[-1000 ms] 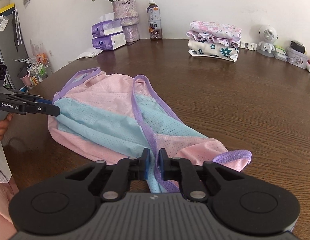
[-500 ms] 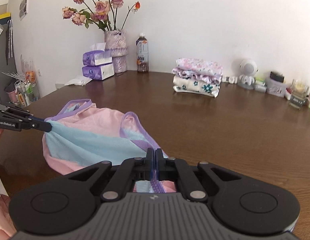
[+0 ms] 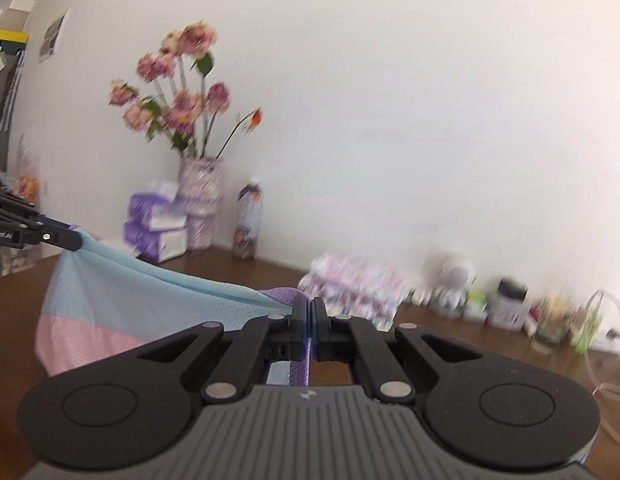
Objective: Fold clothes
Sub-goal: 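Lift the held edges with both grippers and fold them over the garment, then lower the folded edges and open both grippers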
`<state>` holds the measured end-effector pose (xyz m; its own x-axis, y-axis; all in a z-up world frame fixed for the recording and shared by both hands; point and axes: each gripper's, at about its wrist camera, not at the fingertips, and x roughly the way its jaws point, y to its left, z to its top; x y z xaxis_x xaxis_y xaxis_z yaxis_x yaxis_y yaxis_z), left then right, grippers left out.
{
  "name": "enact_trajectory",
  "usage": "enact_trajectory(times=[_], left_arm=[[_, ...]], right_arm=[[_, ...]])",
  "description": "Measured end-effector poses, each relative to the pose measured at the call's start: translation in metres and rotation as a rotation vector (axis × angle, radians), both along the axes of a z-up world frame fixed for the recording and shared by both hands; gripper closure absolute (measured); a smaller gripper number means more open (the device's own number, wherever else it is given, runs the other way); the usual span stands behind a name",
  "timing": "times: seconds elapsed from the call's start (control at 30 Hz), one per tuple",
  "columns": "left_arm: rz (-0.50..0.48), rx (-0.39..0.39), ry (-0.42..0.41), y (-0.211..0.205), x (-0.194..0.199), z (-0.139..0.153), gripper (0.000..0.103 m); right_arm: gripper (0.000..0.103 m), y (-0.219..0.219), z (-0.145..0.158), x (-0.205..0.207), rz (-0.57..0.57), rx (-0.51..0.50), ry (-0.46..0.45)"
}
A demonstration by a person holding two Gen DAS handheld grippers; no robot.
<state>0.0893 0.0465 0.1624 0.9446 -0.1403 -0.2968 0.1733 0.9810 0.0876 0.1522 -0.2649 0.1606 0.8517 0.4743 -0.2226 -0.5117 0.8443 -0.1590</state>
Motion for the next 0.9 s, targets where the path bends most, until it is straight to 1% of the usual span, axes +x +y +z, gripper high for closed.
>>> enact_trajectory(times=[0.03, 0.1, 0.13, 0.17, 0.23, 0.33, 0.43, 0.5, 0.63, 0.7, 0.77, 0.8, 0.83, 0.87, 0.9], left_arm=[[0.006, 0.002, -0.006, 0.0, 0.003, 0.002, 0.099], [-0.009, -0.015, 0.016, -0.001, 0.006, 0.0, 0.099], [-0.026, -0.028, 0.038, -0.001, 0.006, -0.004, 0.099], [-0.046, -0.036, 0.066, -0.001, 0.005, -0.012, 0.099], [-0.082, -0.048, 0.122, -0.001, 0.002, -0.029, 0.099], [-0.11, -0.074, 0.201, 0.0, -0.003, -0.056, 0.099], [-0.1, -0.101, 0.262, 0.006, -0.001, -0.078, 0.098], [-0.083, -0.119, 0.295, 0.012, 0.001, -0.09, 0.097], [-0.043, -0.143, 0.331, 0.021, 0.006, -0.102, 0.089], [-0.038, -0.148, 0.335, 0.023, 0.007, -0.105, 0.083], [-0.037, -0.15, 0.336, 0.023, 0.006, -0.106, 0.071], [-0.041, -0.148, 0.334, 0.023, 0.006, -0.107, 0.069], [-0.046, -0.151, 0.33, 0.022, 0.005, -0.107, 0.063], [-0.051, -0.155, 0.327, 0.022, 0.004, -0.108, 0.056], [-0.058, -0.162, 0.32, 0.021, 0.004, -0.109, 0.053]], right_arm=[[0.102, 0.003, 0.006, 0.007, -0.014, 0.002, -0.017], [0.102, 0.008, 0.011, 0.018, -0.033, -0.007, -0.036], [0.101, 0.01, 0.013, 0.023, -0.043, -0.011, -0.045], [0.101, 0.01, 0.011, 0.026, -0.044, -0.013, -0.032], [0.101, 0.009, 0.0, 0.029, -0.037, -0.023, 0.011], [0.101, 0.003, -0.026, 0.025, -0.033, -0.058, 0.089], [0.101, -0.009, -0.057, 0.012, -0.028, -0.083, 0.195], [0.101, -0.017, -0.074, 0.002, -0.034, -0.1, 0.246], [0.101, -0.03, -0.098, -0.011, -0.065, -0.098, 0.331], [0.101, -0.035, -0.108, -0.013, -0.083, -0.092, 0.368], [0.101, -0.04, -0.118, -0.012, -0.098, -0.084, 0.401], [0.101, -0.041, -0.12, -0.012, -0.1, -0.077, 0.411], [0.099, -0.041, -0.122, -0.012, -0.102, -0.07, 0.42], [0.095, -0.042, -0.123, -0.012, -0.105, -0.05, 0.427], [0.091, -0.044, -0.122, -0.011, -0.107, -0.022, 0.432]])
